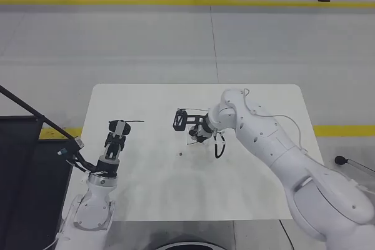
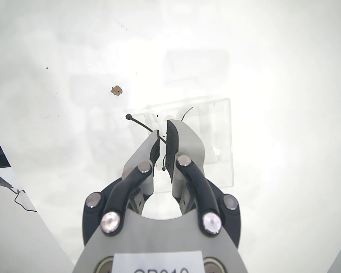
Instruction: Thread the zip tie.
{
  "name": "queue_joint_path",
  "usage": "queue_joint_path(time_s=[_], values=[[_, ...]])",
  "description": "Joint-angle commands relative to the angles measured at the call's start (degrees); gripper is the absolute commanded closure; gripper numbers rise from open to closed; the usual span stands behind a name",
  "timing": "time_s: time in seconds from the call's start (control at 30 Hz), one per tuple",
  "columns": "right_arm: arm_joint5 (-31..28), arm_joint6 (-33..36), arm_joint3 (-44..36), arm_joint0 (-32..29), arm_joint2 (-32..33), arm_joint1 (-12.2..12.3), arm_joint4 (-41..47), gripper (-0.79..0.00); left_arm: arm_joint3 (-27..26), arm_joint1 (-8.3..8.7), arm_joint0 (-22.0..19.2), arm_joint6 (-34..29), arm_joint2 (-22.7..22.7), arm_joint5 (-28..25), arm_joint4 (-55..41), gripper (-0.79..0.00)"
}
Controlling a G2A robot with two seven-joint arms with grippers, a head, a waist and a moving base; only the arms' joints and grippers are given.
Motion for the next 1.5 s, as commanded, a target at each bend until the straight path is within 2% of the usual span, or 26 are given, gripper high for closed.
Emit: queue_joint_path(time_s=[0.0,0.33,0.6,0.67,0.73,0.9,1.1,1.47], values=[[0.46,-0.02,-0.85,-0.09,0.29,0.22,-0.34,-0.117,0.00,0.00,0.00,0.00,0.00,0.00,0.00,0.000],[4.12,0.43,-8.09,-2.42,2.70,2.56,-3.00,-0.111,-0.06,0.00,-0.02,-0.03,-0.01,0.35,0.06,0.000],[7.09,2.79,-17.65,-6.28,5.69,5.46,-5.40,-0.135,0.09,0.02,-0.51,1.46,-0.27,2.20,2.31,0.000],[7.57,3.88,-20.35,-7.45,6.32,6.16,-6.03,-0.151,0.30,0.03,-0.63,1.70,-0.31,2.40,2.37,0.000],[7.85,5.07,-22.89,-8.64,6.76,6.75,-6.42,-0.206,0.45,0.03,-0.72,1.92,-0.31,2.52,2.34,0.000],[9.65,7.11,-27.93,-11.16,7.73,7.82,-7.51,-0.234,0.48,0.03,-0.76,2.02,-0.30,2.67,2.35,0.000],[14.76,9.90,-31.74,-13.44,8.37,8.48,-9.68,-0.228,0.48,0.03,-0.76,2.02,-0.30,2.67,2.35,0.000],[22.41,12.22,-34.60,-15.37,8.20,8.13,-13.16,-0.277,0.48,0.03,-0.76,2.02,-0.30,2.67,2.35,0.000]])
